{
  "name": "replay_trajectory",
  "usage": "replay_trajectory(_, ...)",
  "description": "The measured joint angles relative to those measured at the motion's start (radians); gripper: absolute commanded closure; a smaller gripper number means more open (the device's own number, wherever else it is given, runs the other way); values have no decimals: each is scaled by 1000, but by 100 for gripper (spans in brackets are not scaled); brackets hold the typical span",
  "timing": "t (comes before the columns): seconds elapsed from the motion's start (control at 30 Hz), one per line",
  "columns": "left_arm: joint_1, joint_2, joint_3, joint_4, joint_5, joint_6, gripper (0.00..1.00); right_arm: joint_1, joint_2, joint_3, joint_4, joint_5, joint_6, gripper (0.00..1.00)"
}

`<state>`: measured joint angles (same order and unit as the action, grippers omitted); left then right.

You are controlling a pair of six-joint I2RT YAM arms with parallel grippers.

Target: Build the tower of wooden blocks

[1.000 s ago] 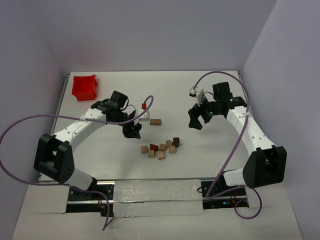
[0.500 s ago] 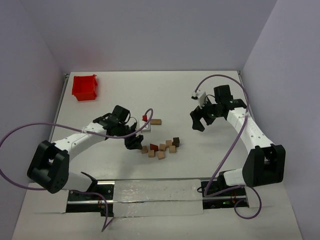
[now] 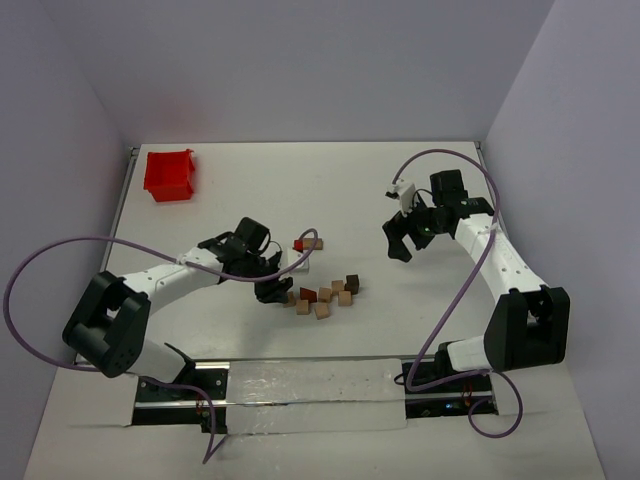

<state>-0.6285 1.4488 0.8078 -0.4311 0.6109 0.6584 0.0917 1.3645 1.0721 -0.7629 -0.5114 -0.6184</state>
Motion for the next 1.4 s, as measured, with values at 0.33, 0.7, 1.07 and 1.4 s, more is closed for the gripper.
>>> replay_trajectory(0.33,-24,18,-28,32,-26,19,53,-1,0,0,0,6,9,0)
replay_trajectory(0.7,-70,34,-28,84,-46,48,71,-5,-1,-21,0,13,19,0)
replay_trajectory(1.07,-95,36,-27,81,-49,76,46,-6,-17,-51,1,21,19,0)
replay_trajectory(1.4,-119,61,-27,38,-58,87,42,-12,-39,-71,1,25,19,0)
